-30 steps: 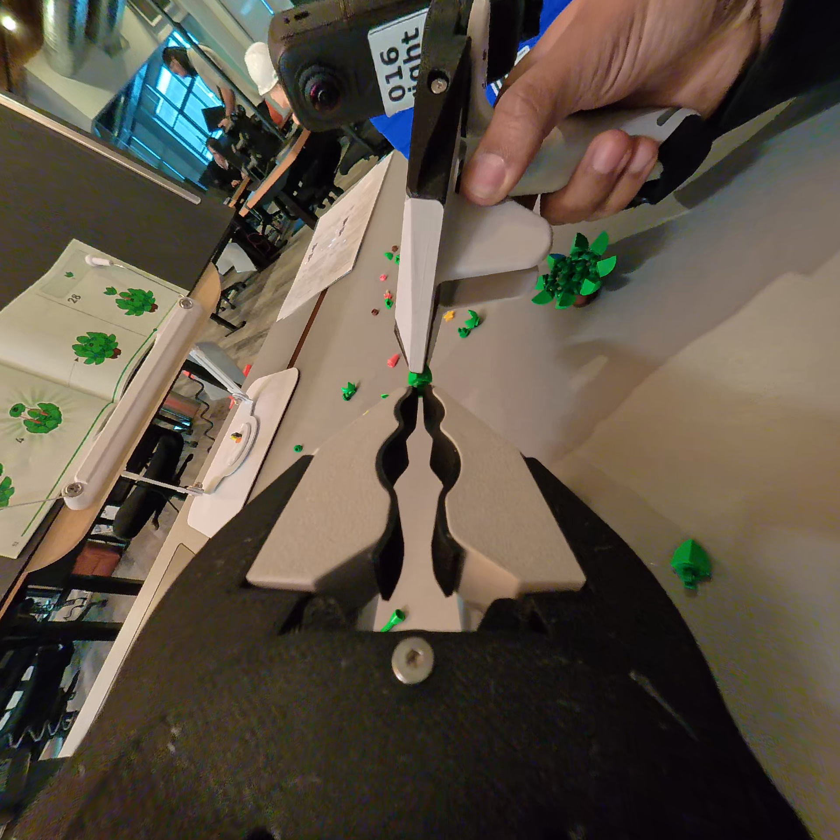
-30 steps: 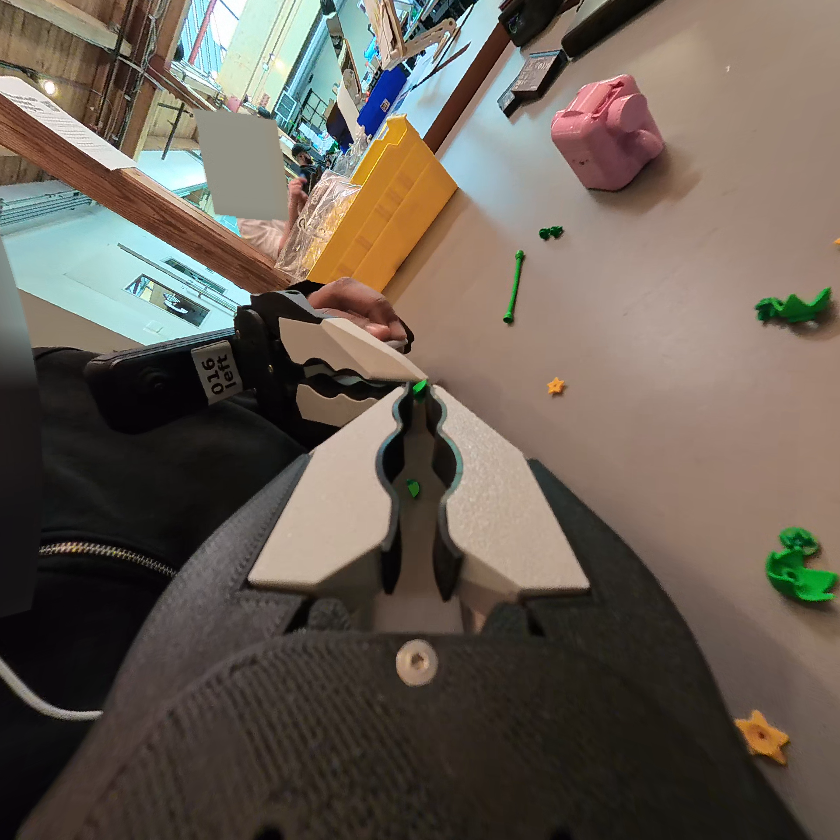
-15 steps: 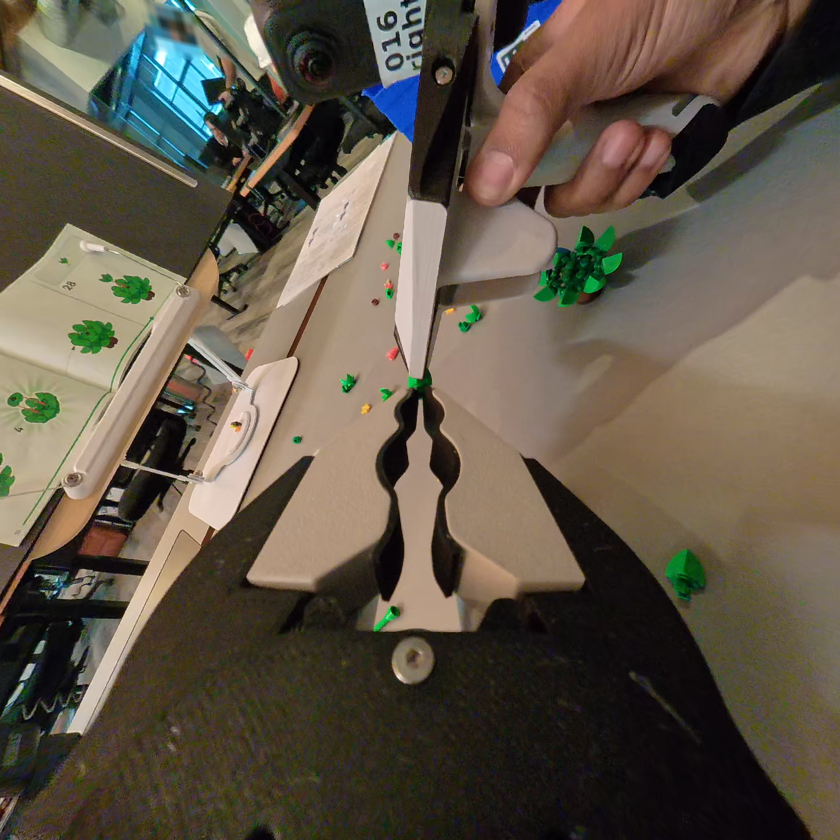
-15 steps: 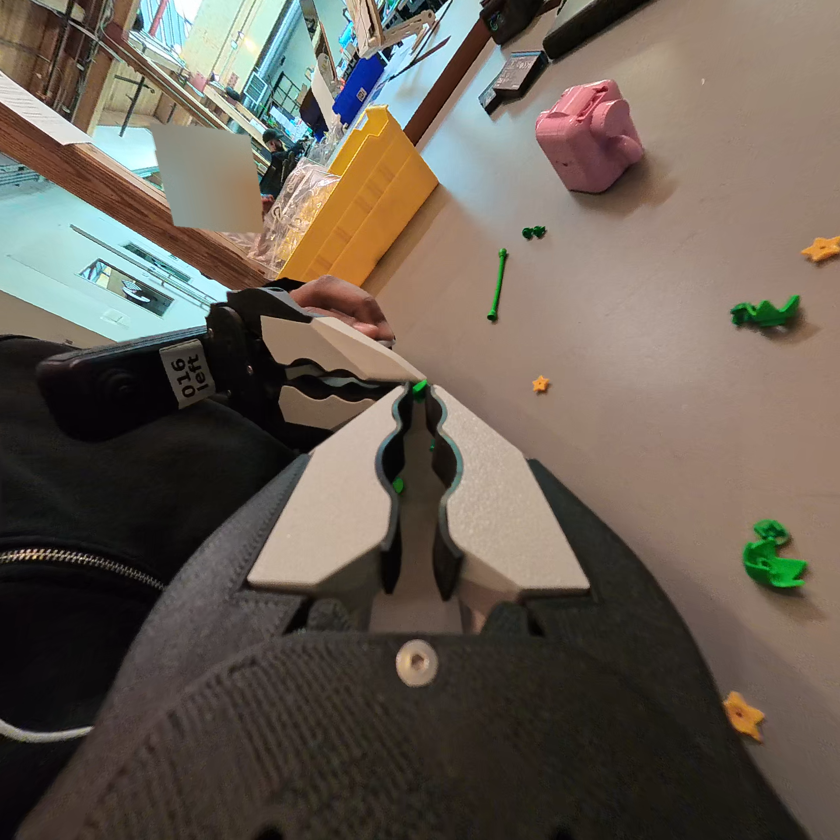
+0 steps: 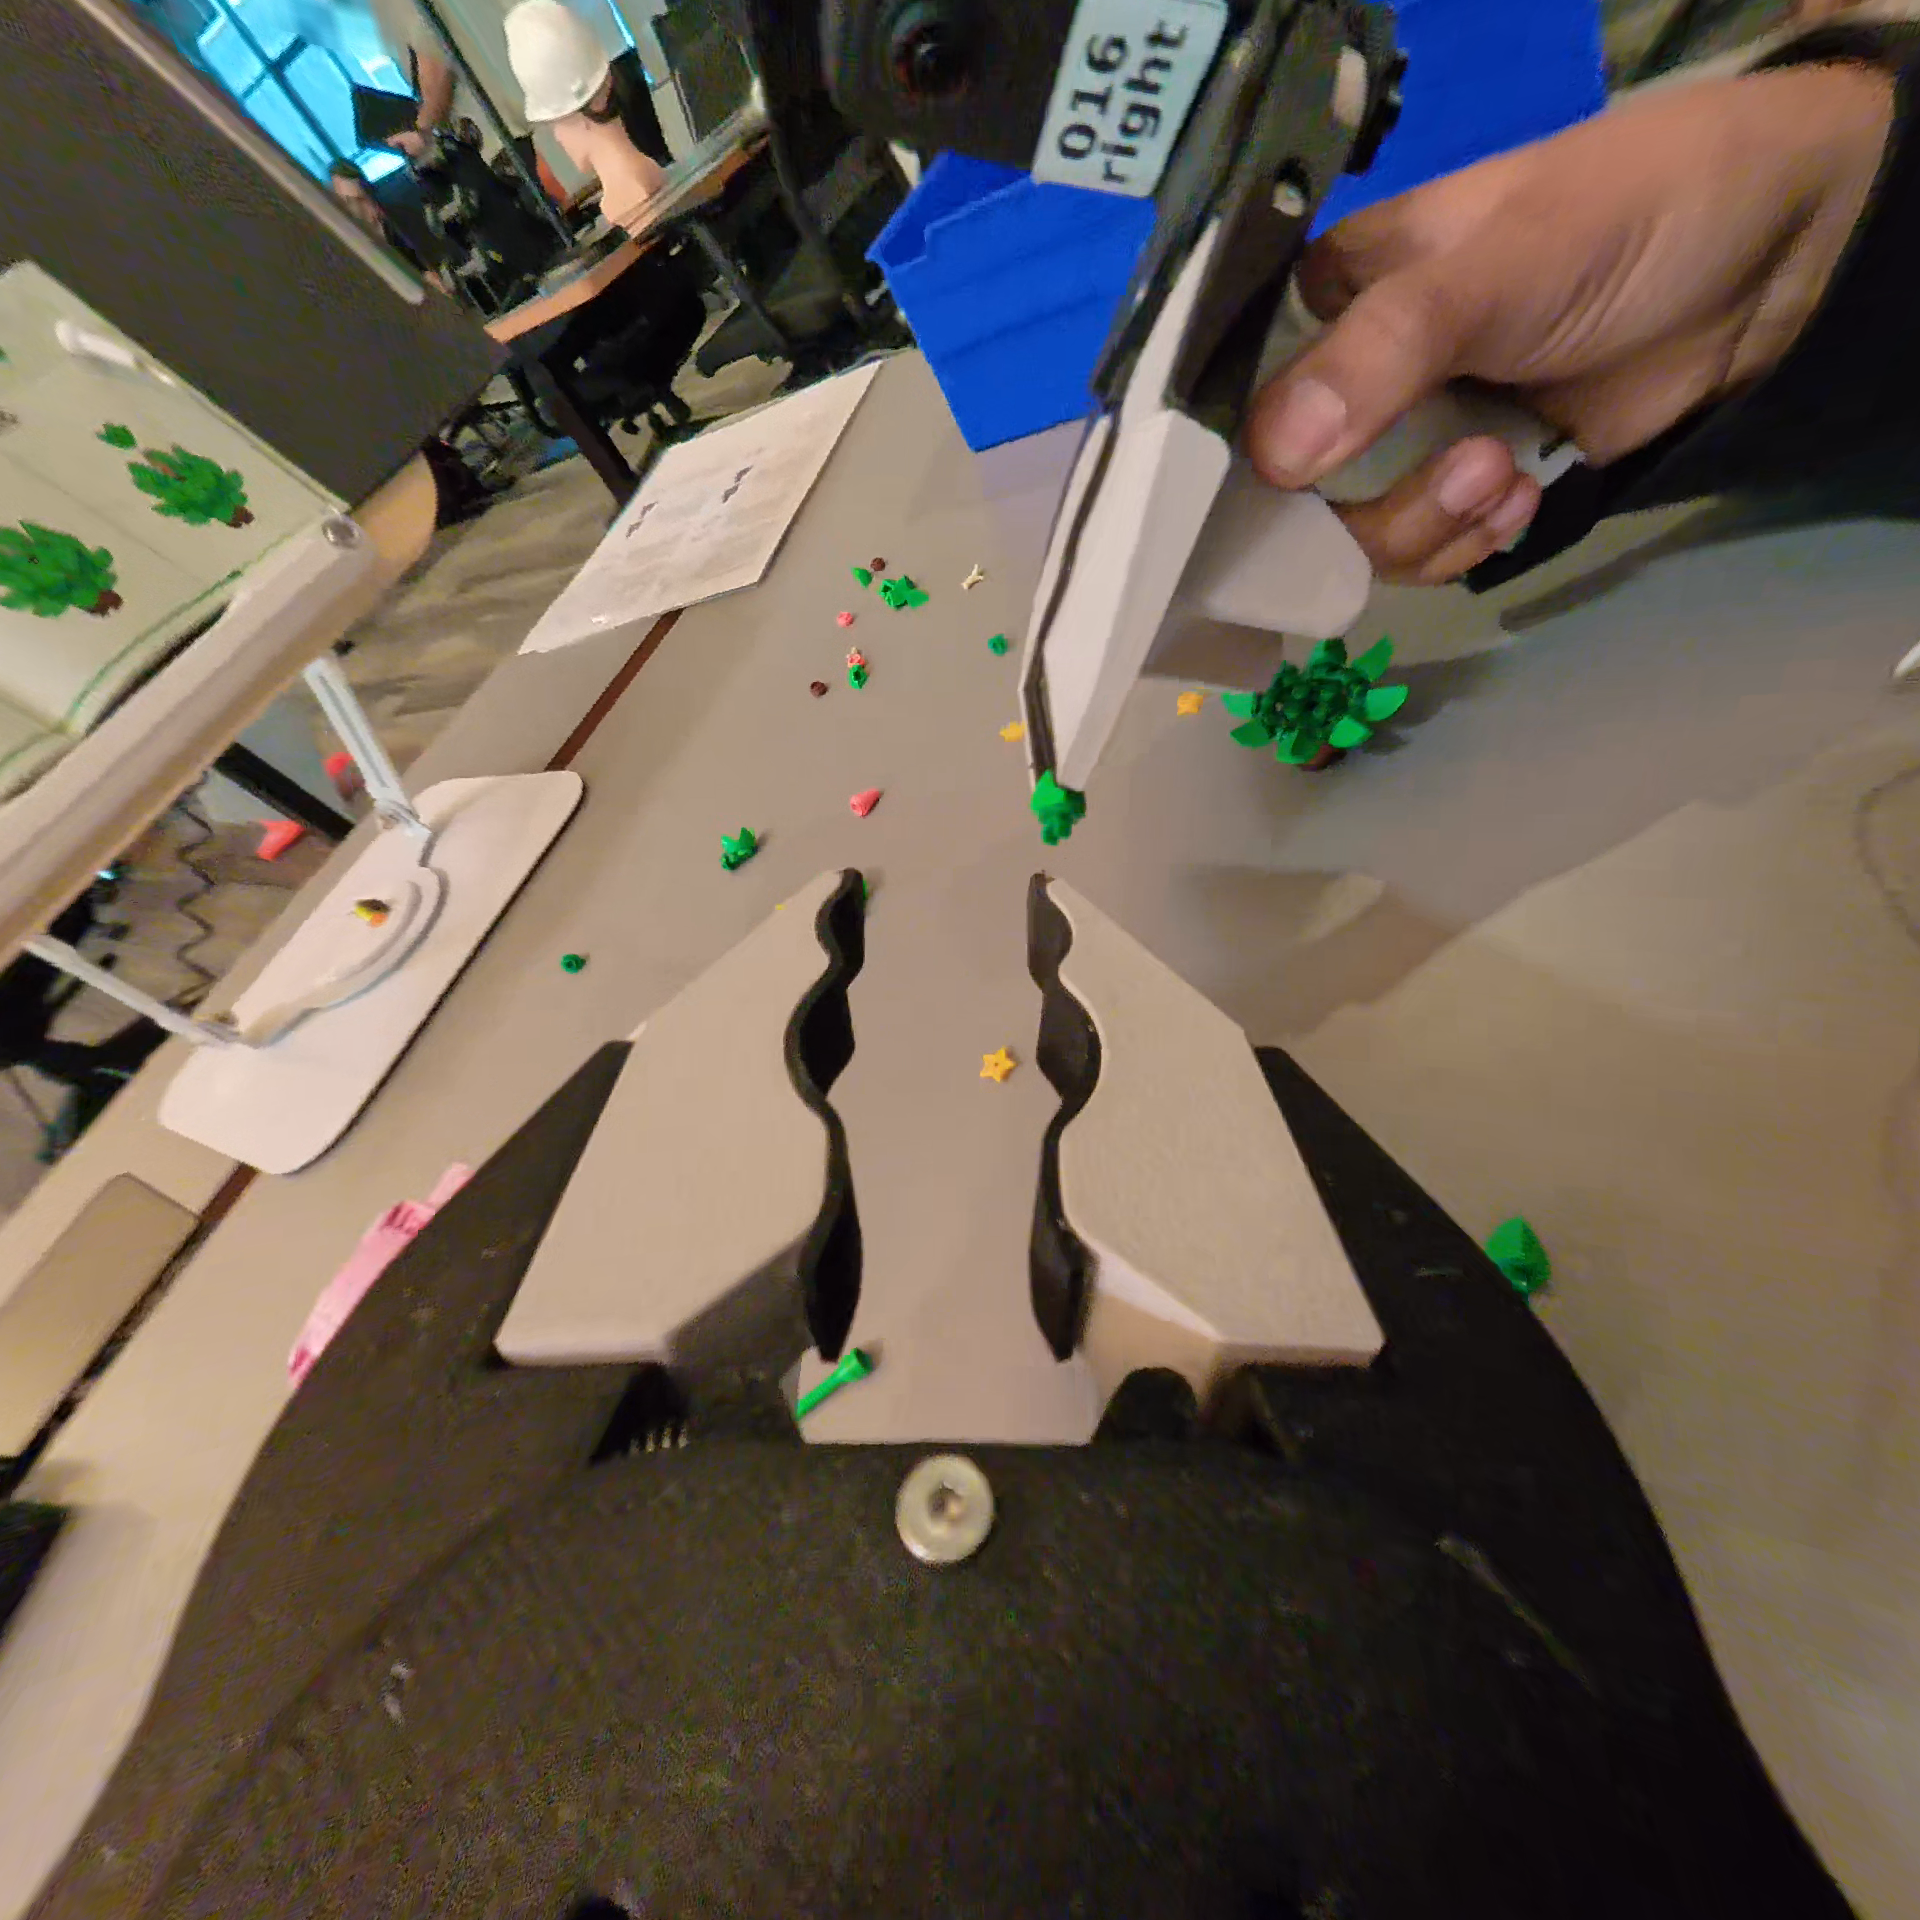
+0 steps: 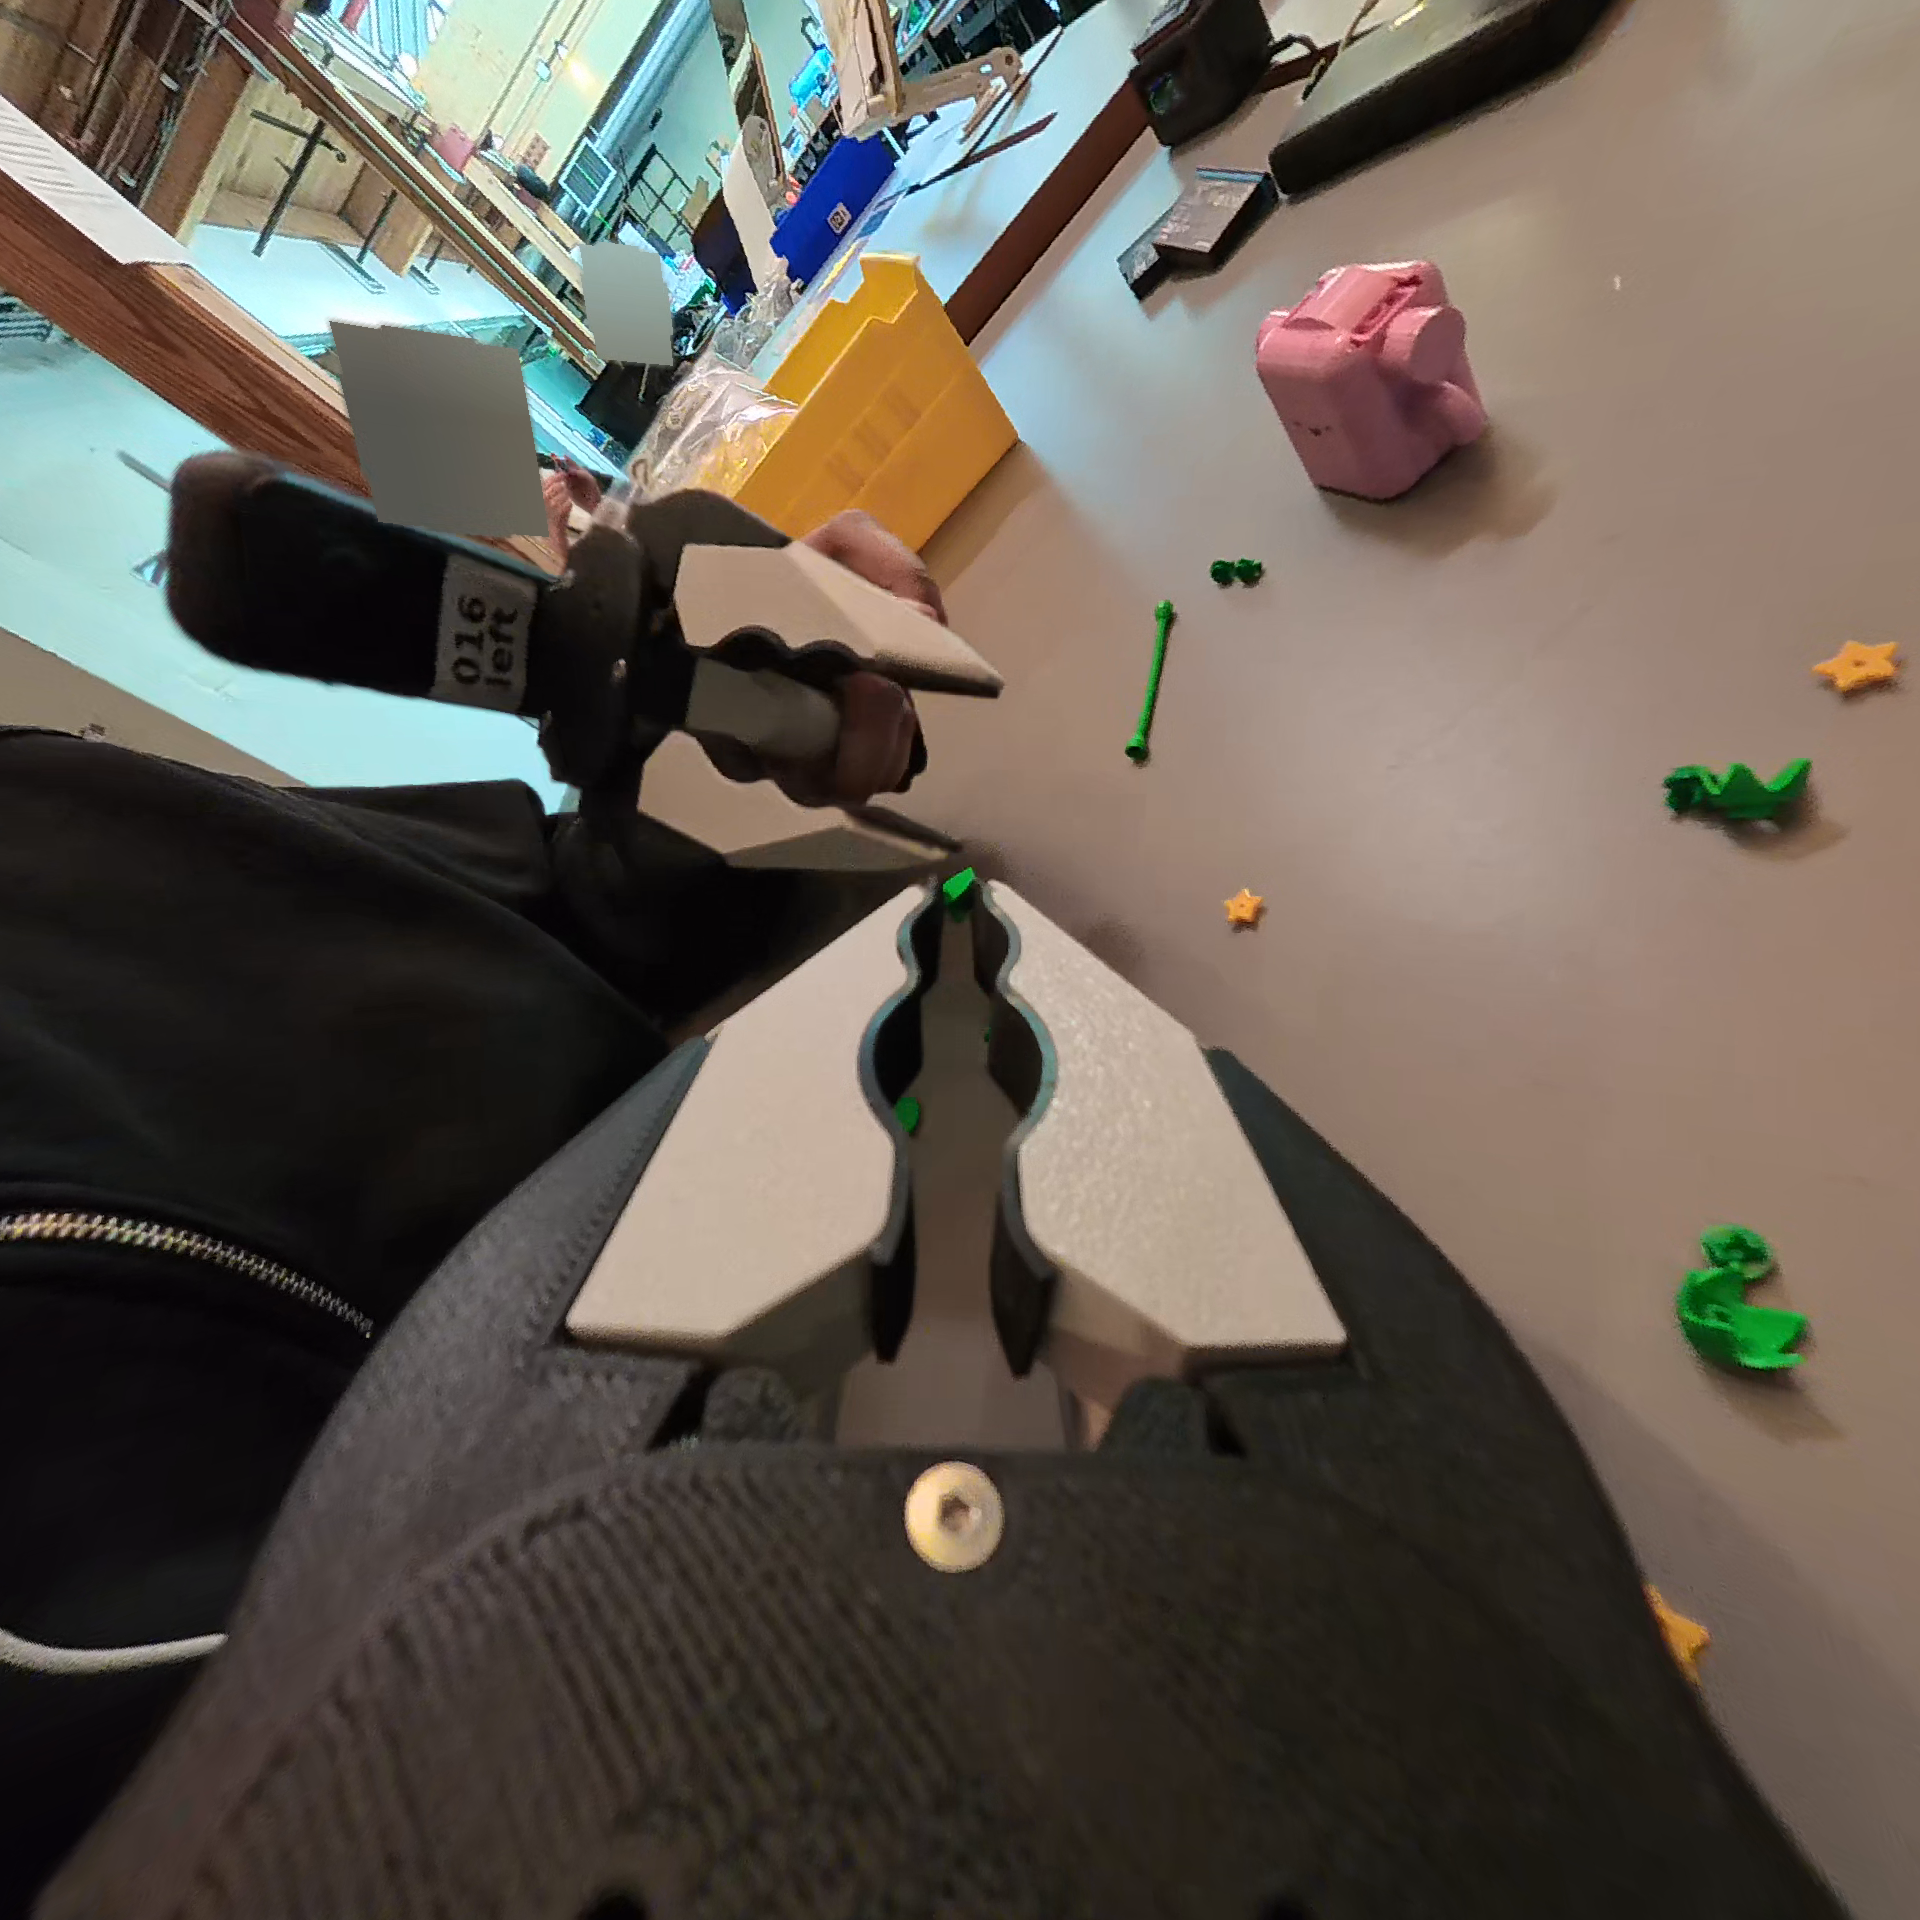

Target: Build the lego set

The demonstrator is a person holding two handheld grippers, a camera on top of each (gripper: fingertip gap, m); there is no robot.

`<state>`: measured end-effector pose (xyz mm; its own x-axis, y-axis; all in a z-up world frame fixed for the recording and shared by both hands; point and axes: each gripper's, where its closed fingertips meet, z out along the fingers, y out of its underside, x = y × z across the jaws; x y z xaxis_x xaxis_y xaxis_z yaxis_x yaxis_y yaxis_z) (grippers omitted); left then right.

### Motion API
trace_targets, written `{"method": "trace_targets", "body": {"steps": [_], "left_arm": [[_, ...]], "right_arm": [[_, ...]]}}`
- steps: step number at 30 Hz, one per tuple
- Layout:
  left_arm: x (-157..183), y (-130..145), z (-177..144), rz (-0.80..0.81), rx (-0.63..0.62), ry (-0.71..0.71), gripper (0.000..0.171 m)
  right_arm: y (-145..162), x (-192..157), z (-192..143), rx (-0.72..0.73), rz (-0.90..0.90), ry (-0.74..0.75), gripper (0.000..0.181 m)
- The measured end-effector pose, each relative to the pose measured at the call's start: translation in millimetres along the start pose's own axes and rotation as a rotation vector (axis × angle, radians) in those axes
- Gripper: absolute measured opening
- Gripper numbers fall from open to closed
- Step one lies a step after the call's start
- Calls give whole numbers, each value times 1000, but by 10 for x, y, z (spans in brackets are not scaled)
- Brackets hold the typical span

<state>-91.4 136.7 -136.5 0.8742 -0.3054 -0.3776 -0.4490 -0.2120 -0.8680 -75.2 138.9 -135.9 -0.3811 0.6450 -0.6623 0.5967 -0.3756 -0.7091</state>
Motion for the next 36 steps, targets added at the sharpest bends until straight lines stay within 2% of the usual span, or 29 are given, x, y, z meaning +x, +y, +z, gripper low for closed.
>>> {"method": "trace_targets", "body": {"steps": [5,11,17,23,27,30,33,36], "left_arm": [[-134,81,-25,-103,18,-8,17],[-104,87,-28,-153,23,39,13],[262,230,-57,-139,-81,254,21],[514,432,-79,-137,-212,323,41],[591,517,-78,-108,-262,308,40],[608,598,-40,-97,-289,288,39],[621,664,-20,-91,-327,284,40],[647,679,-50,-97,-333,301,26]], "right_arm": [[-24,-54,-9,12,-32,-6,4],[-71,-68,-46,37,-54,1,4],[-73,-22,-67,38,-47,16,4],[140,68,43,-124,105,-13,4],[449,154,179,-348,143,29,4],[523,87,288,-394,178,27,4],[466,82,303,-330,210,94,3],[425,33,283,-207,291,110,4]]}}
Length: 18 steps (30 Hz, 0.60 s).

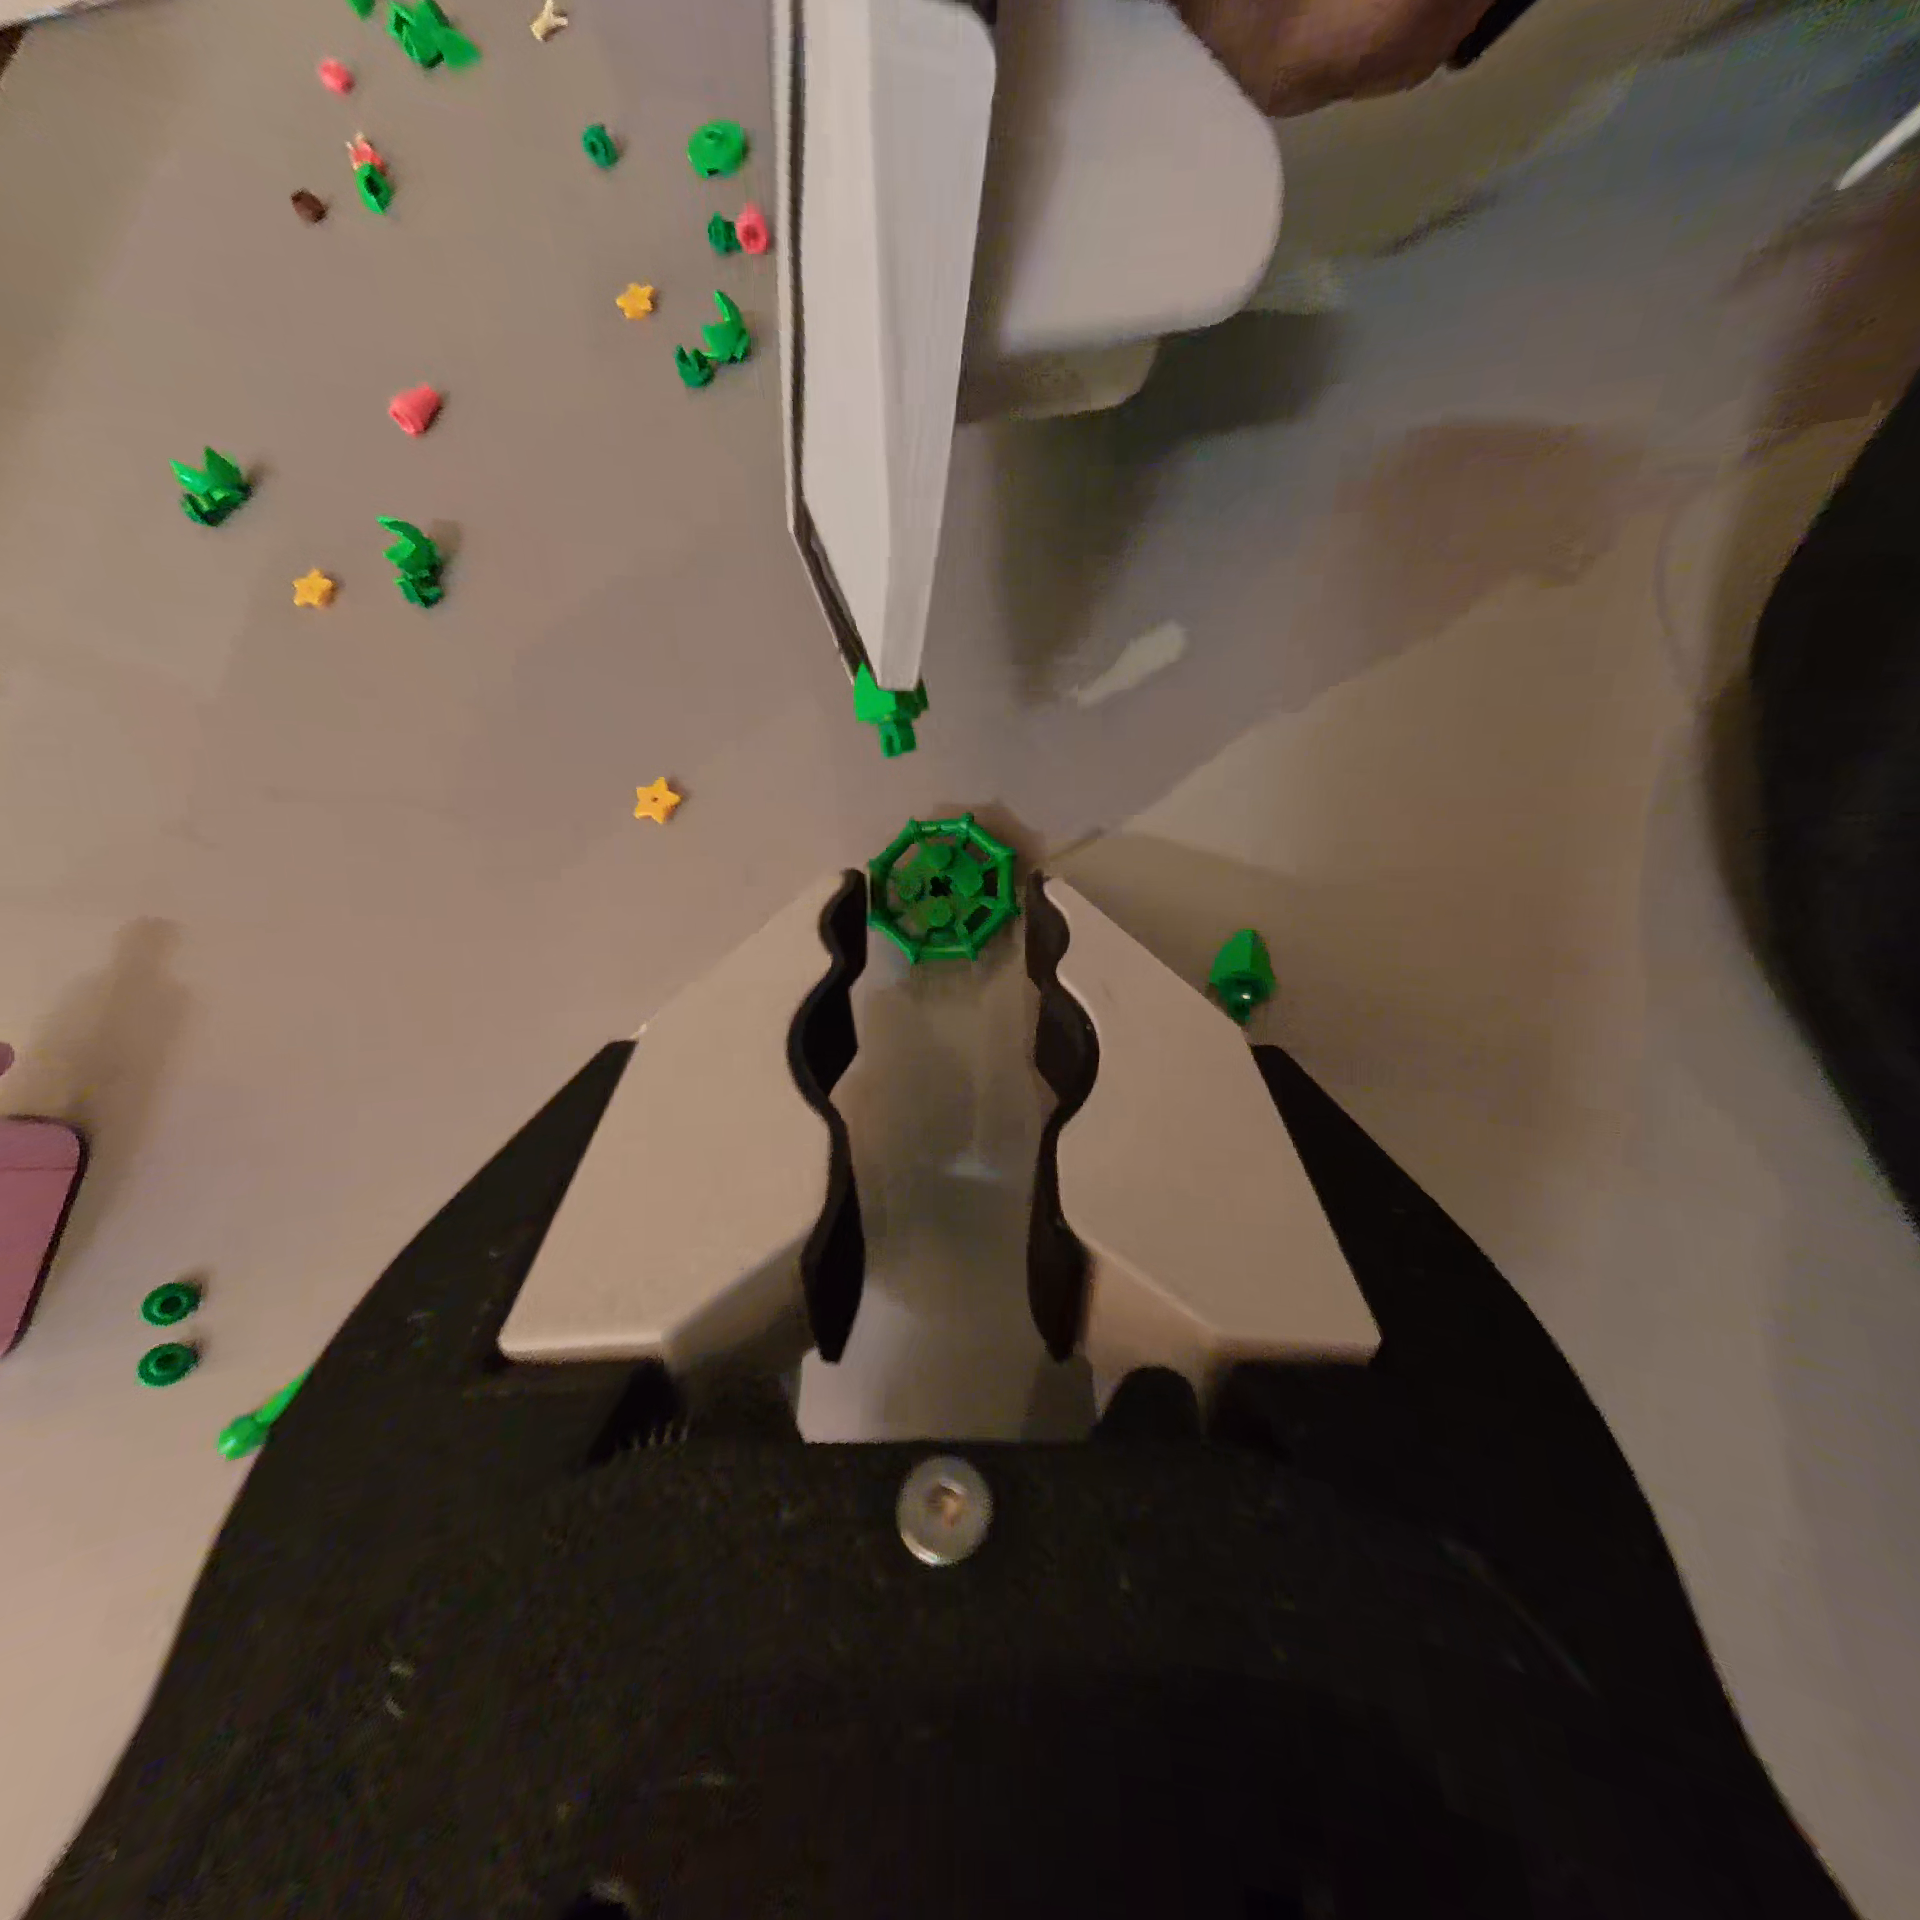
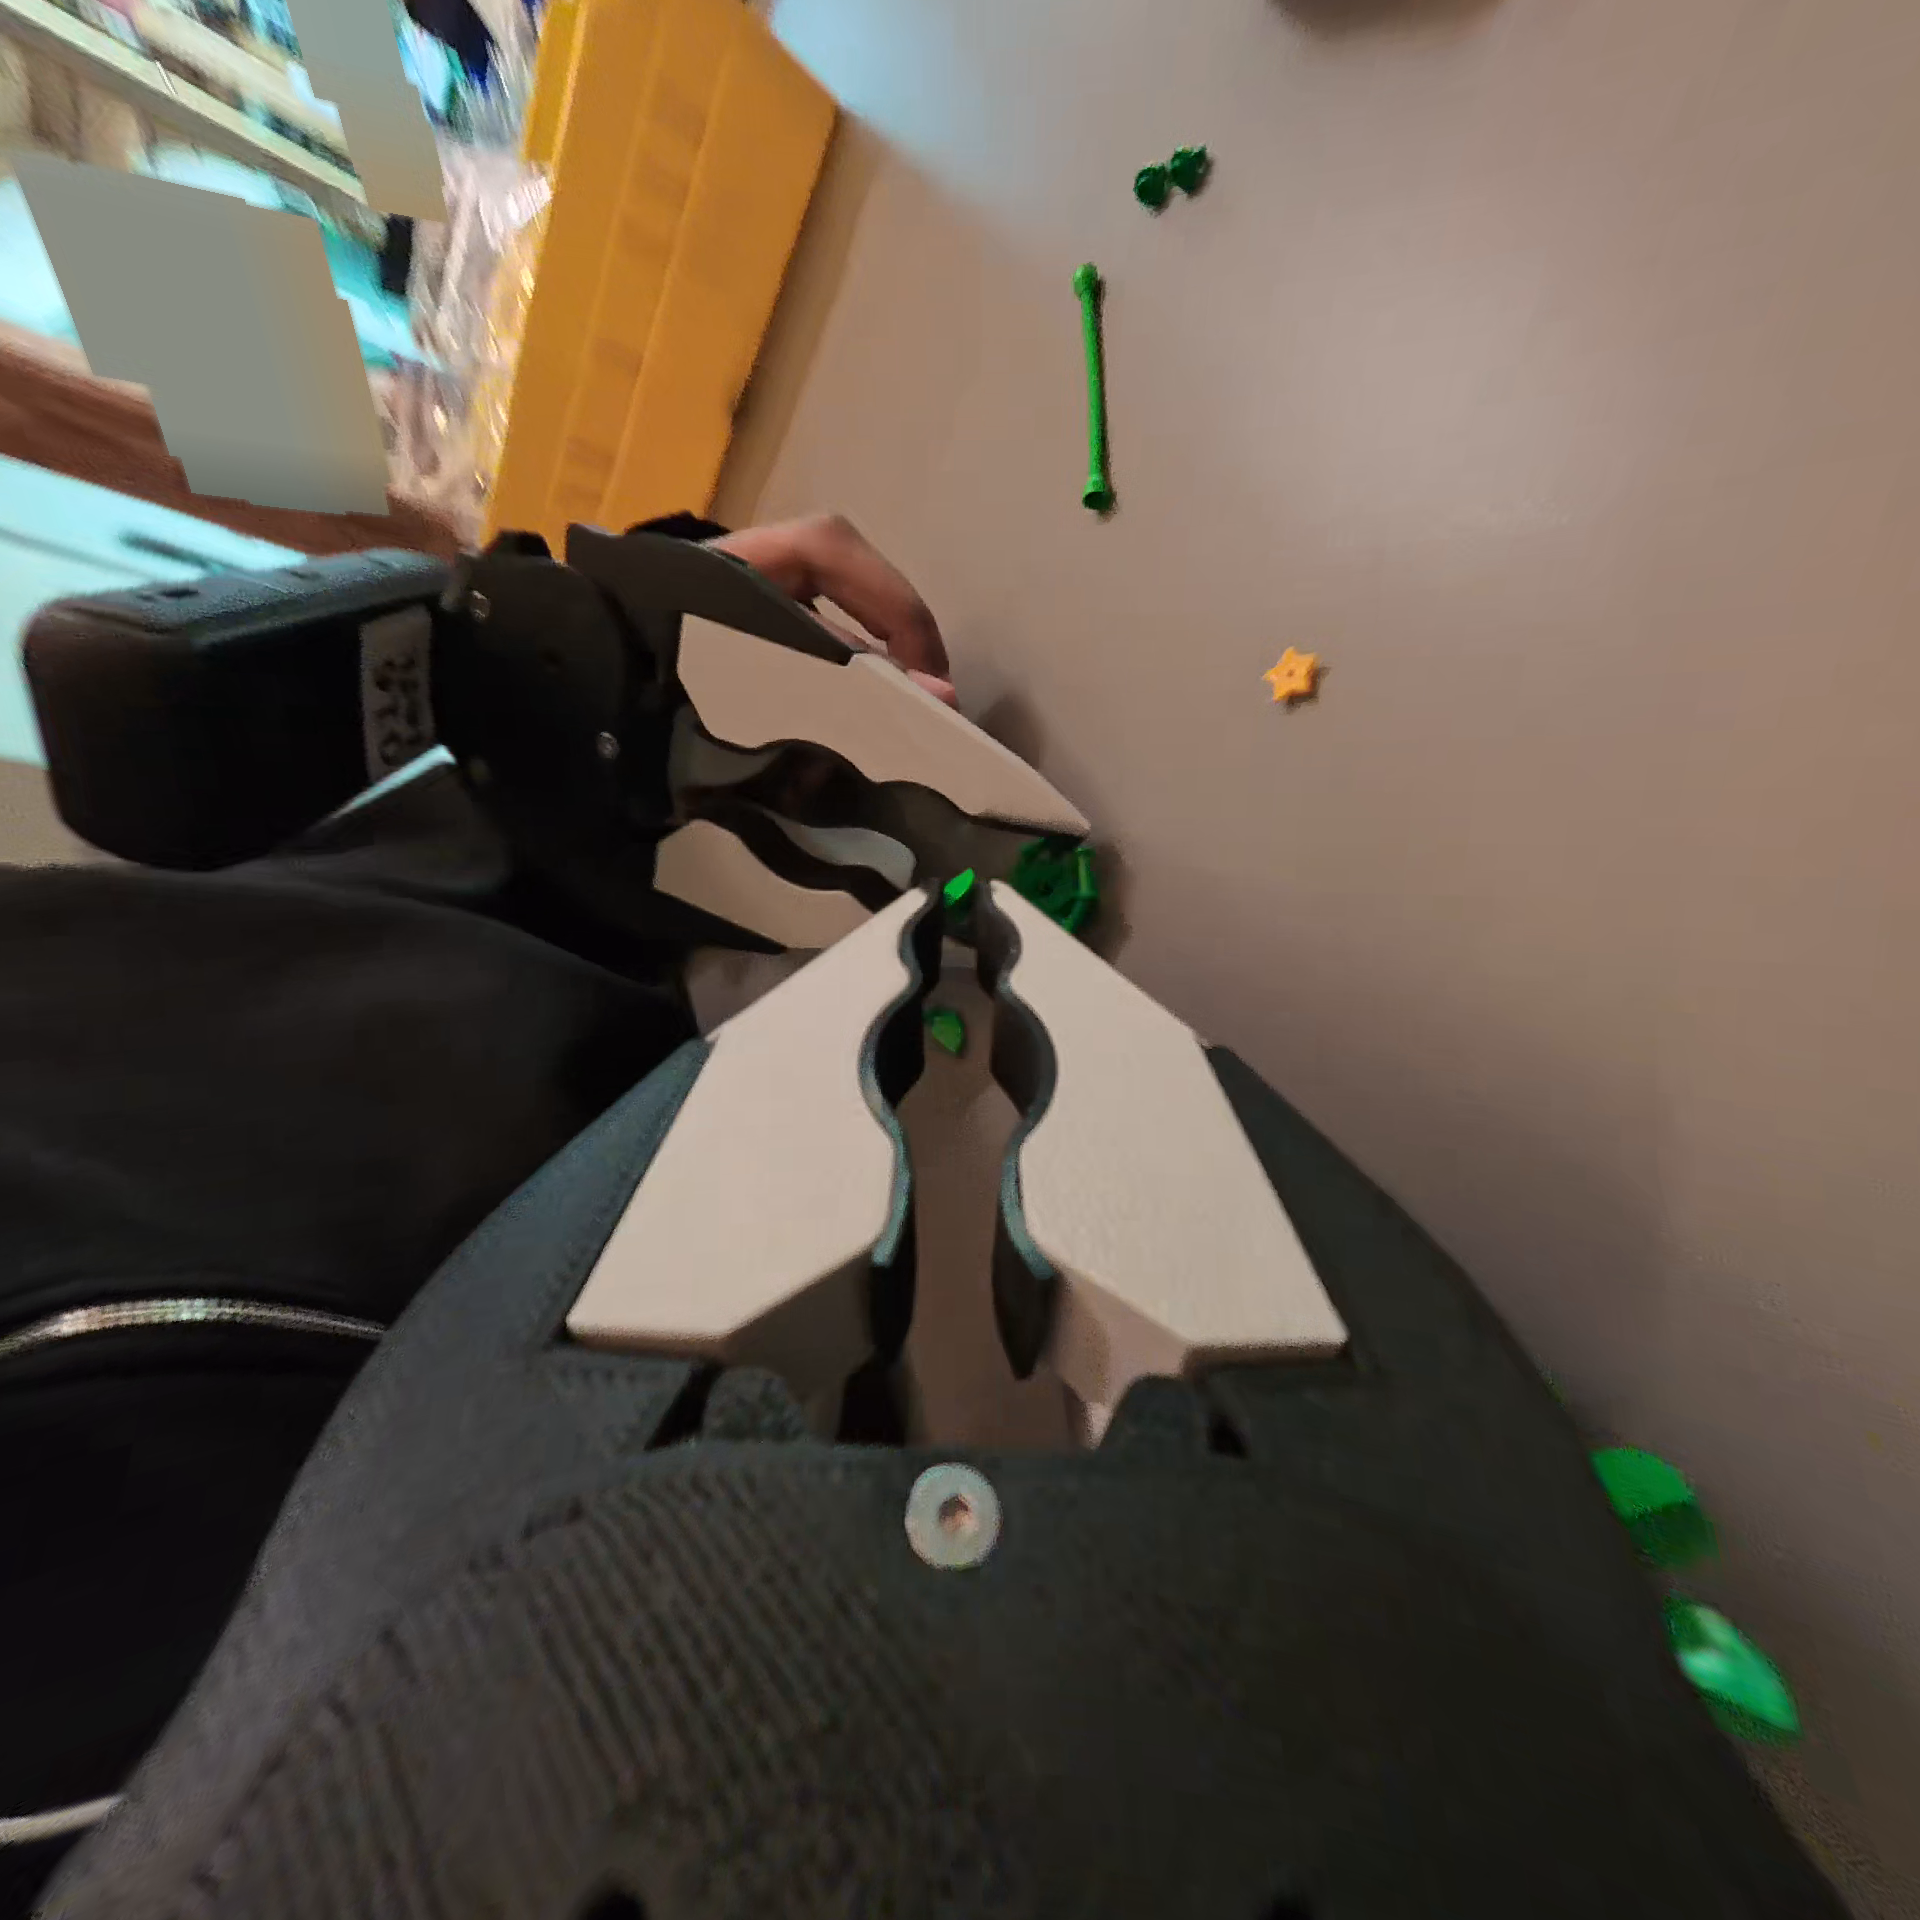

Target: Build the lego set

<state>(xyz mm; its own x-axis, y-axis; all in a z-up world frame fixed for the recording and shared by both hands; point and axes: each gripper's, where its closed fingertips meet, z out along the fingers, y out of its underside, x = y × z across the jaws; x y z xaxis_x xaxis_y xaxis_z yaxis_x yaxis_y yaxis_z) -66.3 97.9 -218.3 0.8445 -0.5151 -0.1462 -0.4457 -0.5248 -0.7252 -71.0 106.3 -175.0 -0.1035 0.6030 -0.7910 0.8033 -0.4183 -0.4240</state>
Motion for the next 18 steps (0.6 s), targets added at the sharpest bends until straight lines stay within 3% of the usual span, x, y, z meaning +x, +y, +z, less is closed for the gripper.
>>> {"method": "trace_targets", "body": {"steps": [12,18], "left_arm": [[187,46,-74,46,3,33,26],[275,33,-67,111,7,34,27]], "right_arm": [[445,40,-44,302,426,-82,4],[522,102,18,329,487,-53,4]]}}
